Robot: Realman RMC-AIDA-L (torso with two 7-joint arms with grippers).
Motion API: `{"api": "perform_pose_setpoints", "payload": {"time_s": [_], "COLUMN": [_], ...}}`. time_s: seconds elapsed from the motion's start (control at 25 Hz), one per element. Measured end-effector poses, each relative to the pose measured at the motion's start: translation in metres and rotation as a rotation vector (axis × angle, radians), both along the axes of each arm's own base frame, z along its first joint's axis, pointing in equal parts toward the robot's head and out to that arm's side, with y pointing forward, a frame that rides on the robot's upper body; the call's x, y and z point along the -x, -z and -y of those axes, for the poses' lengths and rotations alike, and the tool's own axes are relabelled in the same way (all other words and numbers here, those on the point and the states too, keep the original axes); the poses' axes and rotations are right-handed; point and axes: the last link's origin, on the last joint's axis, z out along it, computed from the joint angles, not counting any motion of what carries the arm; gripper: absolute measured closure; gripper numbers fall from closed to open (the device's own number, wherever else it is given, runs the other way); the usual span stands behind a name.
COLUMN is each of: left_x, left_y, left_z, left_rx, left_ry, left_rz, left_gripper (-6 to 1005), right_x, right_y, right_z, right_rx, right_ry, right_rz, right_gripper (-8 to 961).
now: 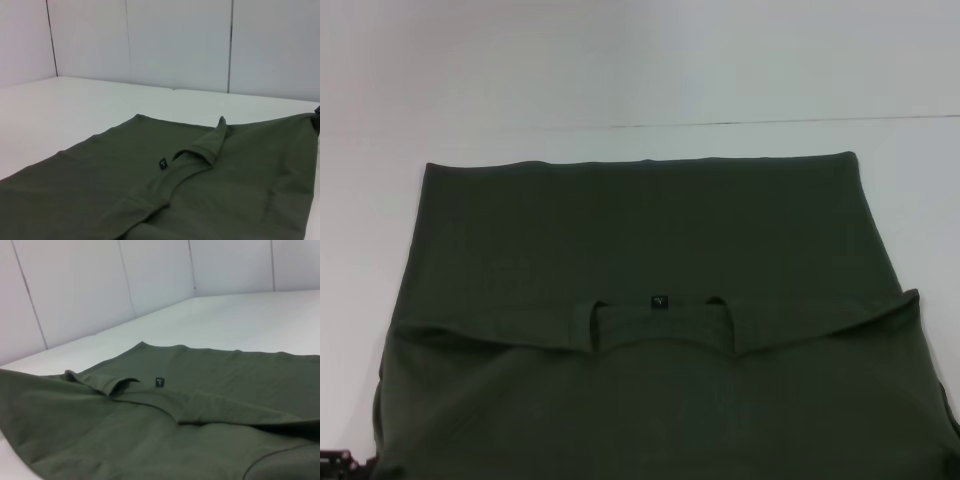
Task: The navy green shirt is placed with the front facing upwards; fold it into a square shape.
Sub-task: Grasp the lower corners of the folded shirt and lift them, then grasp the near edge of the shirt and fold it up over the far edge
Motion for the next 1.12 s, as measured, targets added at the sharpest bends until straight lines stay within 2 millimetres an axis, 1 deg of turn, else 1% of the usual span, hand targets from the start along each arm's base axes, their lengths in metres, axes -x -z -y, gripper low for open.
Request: {"api": "perform_pose_setpoints", "payload": {"time_s": [0.12,0.24,0.52,0.72,0.92,1.08,1.12], "left_x": [0.000,0.000,0.005,0.004,0.001,-0.001,-0.002], "left_y": [0.001,0.003,-0.010,-0.013,-0.013,-0.014,-0.017], "left_z": [0.003,0.006,-0.003,-0.010,-0.016,-0.018,-0.023], "left_rx": [0.014,0.040,-0.042,-0.042,-0.064,-0.082,-0.095], "left_ry": [-0.003,0.000,-0.067,-0.115,-0.113,-0.120,-0.136], "left_rz": [0.003,0.002,0.038,0.078,0.105,0.134,0.162], "left_gripper": [929,929,929,929,929,930,930], "right_x": [0.000,0.000,0.002,0.005,0.008,0.012,0.013], "right_y": [0.002,0.003,-0.010,-0.017,-0.027,-0.039,-0.043], "right_z": [0.003,0.001,-0.017,-0.027,-0.037,-0.047,-0.051], "right_rx": [0.016,0.028,0.032,0.044,0.057,0.072,0.076], "right_ry": [-0.003,0.004,0.042,0.058,0.085,0.127,0.143], "right_rz": [0.002,-0.004,-0.035,-0.056,-0.070,-0.093,-0.100], "right_gripper": [908,908,908,907,907,907,907]}}
